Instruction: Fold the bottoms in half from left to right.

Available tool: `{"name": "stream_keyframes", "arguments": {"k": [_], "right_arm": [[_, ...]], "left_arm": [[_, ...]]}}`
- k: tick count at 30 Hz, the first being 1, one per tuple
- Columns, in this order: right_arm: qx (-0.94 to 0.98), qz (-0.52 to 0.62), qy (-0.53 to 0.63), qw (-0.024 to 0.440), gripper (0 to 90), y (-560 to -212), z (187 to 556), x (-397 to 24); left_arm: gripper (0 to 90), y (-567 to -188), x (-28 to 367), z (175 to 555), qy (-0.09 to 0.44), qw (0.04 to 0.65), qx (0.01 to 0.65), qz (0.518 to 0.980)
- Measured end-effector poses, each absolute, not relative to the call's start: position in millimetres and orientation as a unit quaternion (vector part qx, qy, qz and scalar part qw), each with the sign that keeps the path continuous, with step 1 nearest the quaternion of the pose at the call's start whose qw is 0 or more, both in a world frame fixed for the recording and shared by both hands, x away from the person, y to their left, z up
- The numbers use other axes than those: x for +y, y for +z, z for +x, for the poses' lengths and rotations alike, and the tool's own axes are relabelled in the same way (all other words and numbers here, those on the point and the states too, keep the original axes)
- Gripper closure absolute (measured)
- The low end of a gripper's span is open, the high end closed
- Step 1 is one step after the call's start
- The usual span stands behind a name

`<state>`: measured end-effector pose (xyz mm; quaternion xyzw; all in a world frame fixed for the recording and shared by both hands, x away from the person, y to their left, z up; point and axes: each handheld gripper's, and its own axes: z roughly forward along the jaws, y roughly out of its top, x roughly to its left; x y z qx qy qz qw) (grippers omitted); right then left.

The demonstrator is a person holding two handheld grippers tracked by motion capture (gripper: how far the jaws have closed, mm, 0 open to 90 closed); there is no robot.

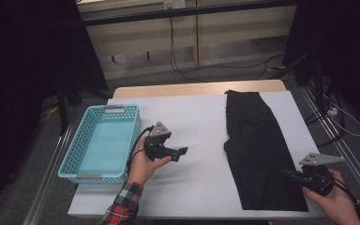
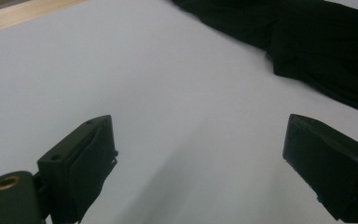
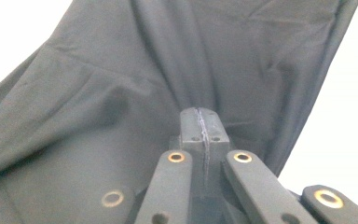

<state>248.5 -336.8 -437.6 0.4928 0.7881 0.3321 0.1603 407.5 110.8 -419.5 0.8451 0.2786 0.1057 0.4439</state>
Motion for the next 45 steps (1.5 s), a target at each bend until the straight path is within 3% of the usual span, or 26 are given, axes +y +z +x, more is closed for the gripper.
{"name": "stream_keyframes", "arguments": {"k": [7,13,23,26,30,33,45], "right_arm": [[0.786,0.493,0.336,0.16,87.7,-438,247,-337],[0.773,0.505,0.341,0.177,64.9,-435,251,-334],[0.752,0.519,0.356,0.196,48.6,-429,271,-325],[0.742,0.525,0.364,0.204,39.4,-427,282,-320],[0.733,0.533,0.37,0.203,35.8,-427,290,-318],[0.724,0.54,0.378,0.206,27.1,-425,301,-315],[0.721,0.534,0.383,0.22,17.7,-422,332,-294]], "left_arm": [[9.1,-420,110,408,0.105,0.442,0.277,0.846],[9.0,-421,111,408,0.106,0.438,0.279,0.848],[8.7,-422,113,408,0.107,0.435,0.281,0.849],[8.5,-423,115,408,0.108,0.432,0.281,0.85],[8.4,-424,116,407,0.109,0.431,0.283,0.85],[8.4,-423,118,406,0.107,0.432,0.287,0.848],[8.2,-424,122,407,0.112,0.43,0.288,0.848]]}}
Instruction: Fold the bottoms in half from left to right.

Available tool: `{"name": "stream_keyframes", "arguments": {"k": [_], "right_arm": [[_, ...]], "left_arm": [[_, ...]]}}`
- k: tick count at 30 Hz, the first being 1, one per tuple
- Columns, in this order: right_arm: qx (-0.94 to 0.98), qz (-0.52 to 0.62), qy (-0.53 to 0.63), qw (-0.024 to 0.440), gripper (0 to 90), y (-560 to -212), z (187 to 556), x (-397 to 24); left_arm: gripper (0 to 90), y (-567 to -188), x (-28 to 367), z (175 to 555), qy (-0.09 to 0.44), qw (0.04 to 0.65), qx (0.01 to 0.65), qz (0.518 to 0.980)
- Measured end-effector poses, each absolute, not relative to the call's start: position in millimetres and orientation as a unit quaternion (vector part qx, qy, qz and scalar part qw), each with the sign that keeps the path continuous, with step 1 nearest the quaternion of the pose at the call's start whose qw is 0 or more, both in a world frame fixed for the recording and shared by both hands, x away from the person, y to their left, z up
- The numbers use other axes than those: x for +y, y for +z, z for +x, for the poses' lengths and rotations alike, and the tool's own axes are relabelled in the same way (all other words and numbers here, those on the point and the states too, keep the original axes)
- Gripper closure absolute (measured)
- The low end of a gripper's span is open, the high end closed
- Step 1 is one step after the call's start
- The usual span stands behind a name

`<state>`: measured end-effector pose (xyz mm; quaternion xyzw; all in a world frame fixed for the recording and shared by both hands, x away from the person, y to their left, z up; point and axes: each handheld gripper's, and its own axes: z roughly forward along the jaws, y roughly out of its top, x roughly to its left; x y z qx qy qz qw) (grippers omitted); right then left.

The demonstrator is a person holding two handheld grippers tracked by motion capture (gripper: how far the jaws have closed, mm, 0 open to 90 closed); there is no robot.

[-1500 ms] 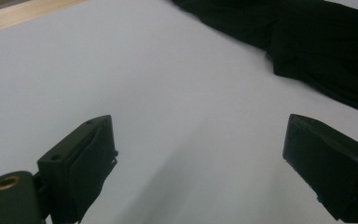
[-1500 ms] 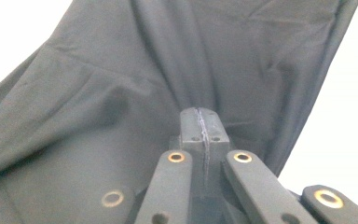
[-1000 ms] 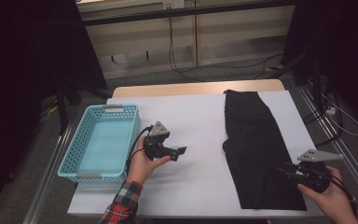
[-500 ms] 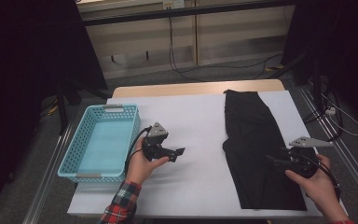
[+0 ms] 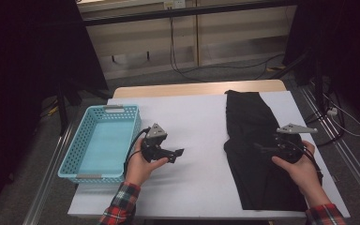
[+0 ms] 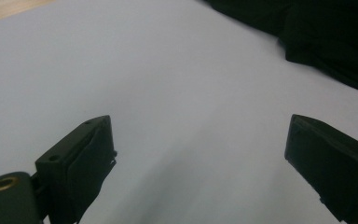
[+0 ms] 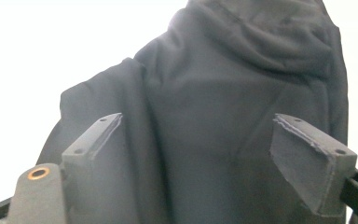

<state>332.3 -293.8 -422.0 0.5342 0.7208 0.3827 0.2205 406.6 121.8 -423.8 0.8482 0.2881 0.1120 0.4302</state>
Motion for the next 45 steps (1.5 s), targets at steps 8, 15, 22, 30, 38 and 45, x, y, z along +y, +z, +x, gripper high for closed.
{"name": "stream_keyframes", "arguments": {"k": [8,15,22,30,38,45], "right_arm": [[0.716,0.539,0.383,0.223,16.0,-423,346,-287],[0.711,0.541,0.381,0.237,12.1,-426,361,-282],[0.713,0.543,0.376,0.237,12.0,-428,373,-279],[0.706,0.547,0.386,0.232,11.9,-430,392,-271],[0.713,0.546,0.38,0.223,11.9,-437,403,-261],[0.715,0.545,0.379,0.219,11.9,-439,409,-255]], "left_arm": [[8.0,-424,125,407,0.112,0.429,0.29,0.848],[7.9,-425,126,406,0.111,0.428,0.292,0.848],[7.8,-425,126,407,0.111,0.425,0.29,0.85],[7.8,-427,123,407,0.109,0.423,0.289,0.852],[7.8,-428,125,407,0.106,0.423,0.291,0.851],[7.8,-429,126,406,0.104,0.422,0.295,0.851]]}}
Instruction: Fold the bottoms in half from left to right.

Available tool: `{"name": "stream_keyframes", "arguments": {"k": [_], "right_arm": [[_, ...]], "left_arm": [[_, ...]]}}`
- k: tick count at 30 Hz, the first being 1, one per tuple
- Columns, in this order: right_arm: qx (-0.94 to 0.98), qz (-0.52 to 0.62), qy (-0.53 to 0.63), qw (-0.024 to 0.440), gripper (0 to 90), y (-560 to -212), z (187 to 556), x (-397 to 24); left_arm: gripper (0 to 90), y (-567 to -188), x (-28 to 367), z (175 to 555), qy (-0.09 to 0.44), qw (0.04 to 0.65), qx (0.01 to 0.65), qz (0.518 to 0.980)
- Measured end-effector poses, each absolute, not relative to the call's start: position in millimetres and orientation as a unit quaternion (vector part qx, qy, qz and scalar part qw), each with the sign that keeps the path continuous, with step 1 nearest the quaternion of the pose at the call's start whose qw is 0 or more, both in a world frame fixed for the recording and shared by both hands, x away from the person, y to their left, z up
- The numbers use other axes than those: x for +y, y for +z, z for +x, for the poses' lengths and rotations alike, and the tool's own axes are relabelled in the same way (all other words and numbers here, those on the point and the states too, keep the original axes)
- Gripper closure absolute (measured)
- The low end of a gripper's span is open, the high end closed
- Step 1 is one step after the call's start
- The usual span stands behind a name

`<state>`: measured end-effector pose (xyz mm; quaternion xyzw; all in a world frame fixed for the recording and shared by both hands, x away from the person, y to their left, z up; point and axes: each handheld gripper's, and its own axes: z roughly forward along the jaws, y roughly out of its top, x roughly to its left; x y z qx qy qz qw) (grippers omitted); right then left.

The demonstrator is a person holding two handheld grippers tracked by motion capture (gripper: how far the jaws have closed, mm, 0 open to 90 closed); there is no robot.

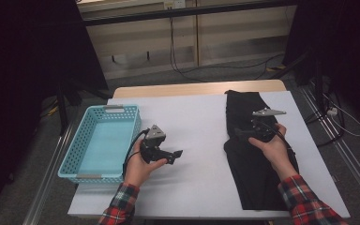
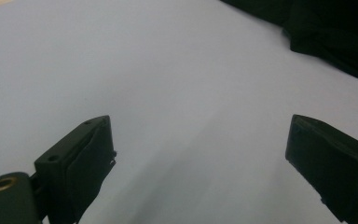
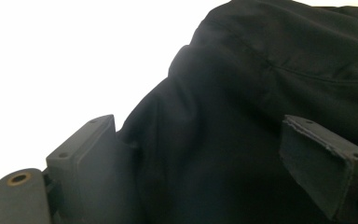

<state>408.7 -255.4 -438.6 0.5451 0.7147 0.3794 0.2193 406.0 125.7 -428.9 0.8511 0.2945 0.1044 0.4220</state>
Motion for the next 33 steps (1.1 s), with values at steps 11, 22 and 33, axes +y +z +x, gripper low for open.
{"name": "stream_keyframes", "arguments": {"k": [11,22,33], "right_arm": [[0.722,0.538,0.372,0.225,13.6,-443,420,-239],[0.73,0.539,0.35,0.232,16.3,-452,438,-225],[0.738,0.529,0.338,0.248,16.5,-456,455,-215]], "left_arm": [[7.8,-430,127,405,0.107,0.42,0.296,0.851],[7.7,-431,131,404,0.105,0.422,0.302,0.848],[7.7,-434,137,403,0.109,0.417,0.313,0.846]]}}
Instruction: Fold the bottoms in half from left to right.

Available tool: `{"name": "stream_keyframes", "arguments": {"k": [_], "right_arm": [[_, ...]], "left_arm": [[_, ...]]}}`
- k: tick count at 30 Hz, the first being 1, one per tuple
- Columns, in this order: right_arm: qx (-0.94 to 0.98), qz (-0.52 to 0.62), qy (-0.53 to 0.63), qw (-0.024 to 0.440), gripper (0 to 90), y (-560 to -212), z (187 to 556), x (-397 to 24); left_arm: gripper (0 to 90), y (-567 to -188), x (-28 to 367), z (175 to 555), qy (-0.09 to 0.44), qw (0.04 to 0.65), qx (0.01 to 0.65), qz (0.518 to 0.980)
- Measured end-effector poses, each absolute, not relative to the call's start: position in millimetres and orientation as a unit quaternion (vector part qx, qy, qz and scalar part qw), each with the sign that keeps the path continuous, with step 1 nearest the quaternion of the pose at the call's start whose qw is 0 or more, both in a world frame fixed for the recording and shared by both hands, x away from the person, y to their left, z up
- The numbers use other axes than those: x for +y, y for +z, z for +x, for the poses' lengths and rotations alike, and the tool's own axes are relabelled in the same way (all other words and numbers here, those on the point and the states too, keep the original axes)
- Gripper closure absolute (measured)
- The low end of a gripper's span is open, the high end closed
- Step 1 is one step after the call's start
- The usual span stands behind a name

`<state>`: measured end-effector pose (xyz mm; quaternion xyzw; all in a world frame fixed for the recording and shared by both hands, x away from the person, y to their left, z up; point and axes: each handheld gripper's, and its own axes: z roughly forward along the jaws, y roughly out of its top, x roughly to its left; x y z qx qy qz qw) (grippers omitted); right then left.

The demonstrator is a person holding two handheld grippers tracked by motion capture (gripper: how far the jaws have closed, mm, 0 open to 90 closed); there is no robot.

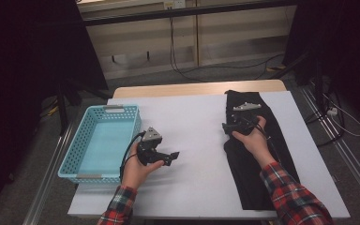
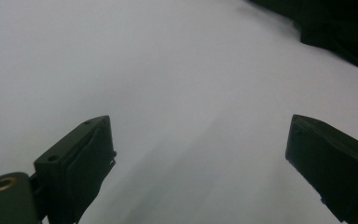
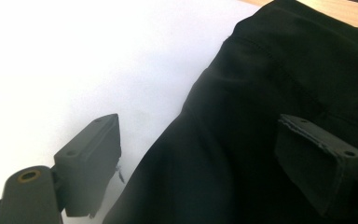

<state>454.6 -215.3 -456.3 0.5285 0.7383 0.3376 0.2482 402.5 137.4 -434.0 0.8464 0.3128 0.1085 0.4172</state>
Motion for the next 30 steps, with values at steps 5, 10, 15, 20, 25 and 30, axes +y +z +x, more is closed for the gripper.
{"name": "stream_keyframes", "arguments": {"k": [5,10,15,20,25,30], "right_arm": [[0.741,0.535,0.327,0.24,18.6,-463,457,-215],[0.749,0.534,0.314,0.234,22.2,-464,457,-216],[0.75,0.533,0.314,0.233,29.2,-463,456,-218],[0.749,0.531,0.318,0.236,46.2,-462,455,-219],[0.743,0.535,0.322,0.24,61.2,-462,453,-223],[0.74,0.536,0.323,0.245,74.0,-463,453,-229]], "left_arm": [[7.7,-435,138,402,0.106,0.417,0.313,0.847],[7.7,-435,138,402,0.106,0.416,0.314,0.847],[7.7,-435,138,402,0.106,0.417,0.314,0.846],[7.7,-435,137,402,0.105,0.418,0.314,0.846],[7.7,-434,138,401,0.106,0.418,0.315,0.845],[7.7,-434,139,400,0.109,0.417,0.313,0.847]]}}
